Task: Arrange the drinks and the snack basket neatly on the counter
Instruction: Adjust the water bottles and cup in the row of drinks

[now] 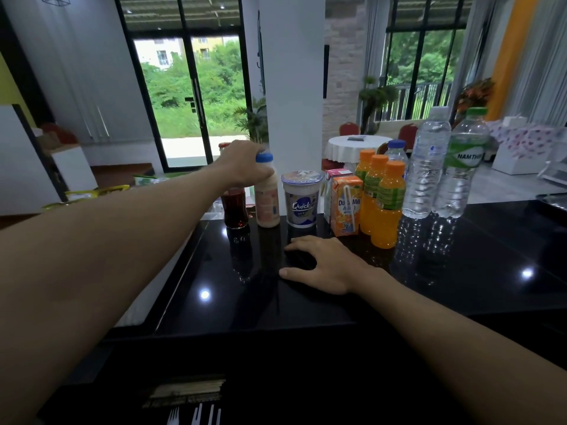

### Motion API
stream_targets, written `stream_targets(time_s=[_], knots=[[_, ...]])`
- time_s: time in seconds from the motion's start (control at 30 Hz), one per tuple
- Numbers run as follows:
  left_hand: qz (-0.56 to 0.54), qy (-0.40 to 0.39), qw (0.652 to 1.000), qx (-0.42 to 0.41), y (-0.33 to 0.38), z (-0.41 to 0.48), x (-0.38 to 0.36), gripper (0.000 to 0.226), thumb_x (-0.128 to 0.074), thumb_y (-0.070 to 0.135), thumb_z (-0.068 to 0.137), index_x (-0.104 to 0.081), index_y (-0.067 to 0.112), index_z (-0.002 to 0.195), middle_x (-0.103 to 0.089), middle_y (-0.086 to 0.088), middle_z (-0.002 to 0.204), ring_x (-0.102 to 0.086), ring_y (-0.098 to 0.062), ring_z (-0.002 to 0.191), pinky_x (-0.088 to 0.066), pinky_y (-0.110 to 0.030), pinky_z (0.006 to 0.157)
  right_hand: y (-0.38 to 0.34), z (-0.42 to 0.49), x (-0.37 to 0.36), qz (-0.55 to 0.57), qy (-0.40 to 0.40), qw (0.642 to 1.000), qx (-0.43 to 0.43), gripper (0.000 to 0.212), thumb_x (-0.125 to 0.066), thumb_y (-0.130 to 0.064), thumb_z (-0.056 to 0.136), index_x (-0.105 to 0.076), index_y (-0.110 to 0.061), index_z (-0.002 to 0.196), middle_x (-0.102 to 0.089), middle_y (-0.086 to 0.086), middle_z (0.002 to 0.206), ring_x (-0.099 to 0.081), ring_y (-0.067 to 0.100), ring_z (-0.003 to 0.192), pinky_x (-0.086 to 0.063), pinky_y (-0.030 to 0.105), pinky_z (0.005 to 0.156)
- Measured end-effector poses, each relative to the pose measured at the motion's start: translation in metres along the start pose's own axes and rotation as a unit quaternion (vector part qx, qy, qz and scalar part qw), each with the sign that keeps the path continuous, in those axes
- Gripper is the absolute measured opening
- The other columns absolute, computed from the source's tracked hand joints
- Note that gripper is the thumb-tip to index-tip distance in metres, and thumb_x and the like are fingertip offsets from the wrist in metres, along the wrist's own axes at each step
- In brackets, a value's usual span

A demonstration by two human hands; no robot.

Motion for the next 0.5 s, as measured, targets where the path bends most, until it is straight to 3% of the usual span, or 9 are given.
stream_targets(time_s=[0.13,0.23,0.33,0.4,0.5], knots=[[0.001,0.049,0.998,-0.045,-0.002,-0.011,0.018,0.042,-0.064,0.027,0.091,-0.063,0.006,0.127,-0.064,-0.012,0.118,-0.059,-0.029,0.105,-0.044,-0.036,0.09,-0.004,-0.002,0.003,-0.008,-0.003,1.0,0.003,0.082,-0.045,-0.087,0.081,-0.047,-0.038,0.147,-0.039,-0.009,0.159,-0.036,0.013,0.144,-0.024,0.044,0.117],[-0.032,0.125,0.991,-0.042,-0.014,-0.023,0.039,0.027,-0.063,0.021,0.091,-0.061,0.008,0.114,-0.055,-0.006,0.104,-0.055,-0.024,0.093,-0.043,-0.032,0.08,-0.008,-0.001,0.003,-0.028,-0.018,0.999,0.002,0.082,-0.045,-0.086,0.081,-0.047,-0.035,0.146,-0.041,-0.007,0.155,-0.04,0.015,0.14,-0.03,0.043,0.113],[-0.067,0.18,0.981,0.023,-0.038,-0.037,0.051,0.028,-0.064,0.019,0.089,-0.052,0.007,0.112,-0.049,-0.009,0.109,-0.051,-0.022,0.088,-0.042,-0.032,0.074,-0.011,0.008,0.005,-0.062,-0.035,0.997,-0.01,0.086,-0.044,-0.089,0.078,-0.048,-0.034,0.144,-0.044,-0.004,0.149,-0.044,0.018,0.134,-0.035,0.044,0.109],[-0.084,0.168,0.979,0.074,-0.055,-0.042,0.048,0.038,-0.065,0.02,0.089,-0.048,0.005,0.12,-0.048,-0.012,0.118,-0.049,-0.024,0.094,-0.038,-0.03,0.076,-0.015,0.016,0.004,-0.089,-0.04,0.995,-0.012,0.089,-0.041,-0.092,0.074,-0.047,-0.036,0.144,-0.043,-0.001,0.145,-0.042,0.021,0.133,-0.032,0.045,0.111],[-0.124,0.103,0.975,0.15,-0.079,-0.044,0.031,0.059,-0.067,0.028,0.091,-0.04,0.006,0.139,-0.046,-0.013,0.137,-0.049,-0.027,0.121,-0.04,-0.031,0.091,-0.013,0.021,-0.005,-0.082,-0.031,0.996,-0.008,0.092,-0.033,-0.098,0.071,-0.044,-0.042,0.144,-0.039,-0.003,0.142,-0.035,0.023,0.135,-0.025,0.044,0.111]])
Point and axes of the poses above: each hand's wrist, its own z-axis towards the middle knuckle, its own x-axis out of the back of the hand, y = z × x, the point moved 9 cm from there along z, towards the middle knuckle
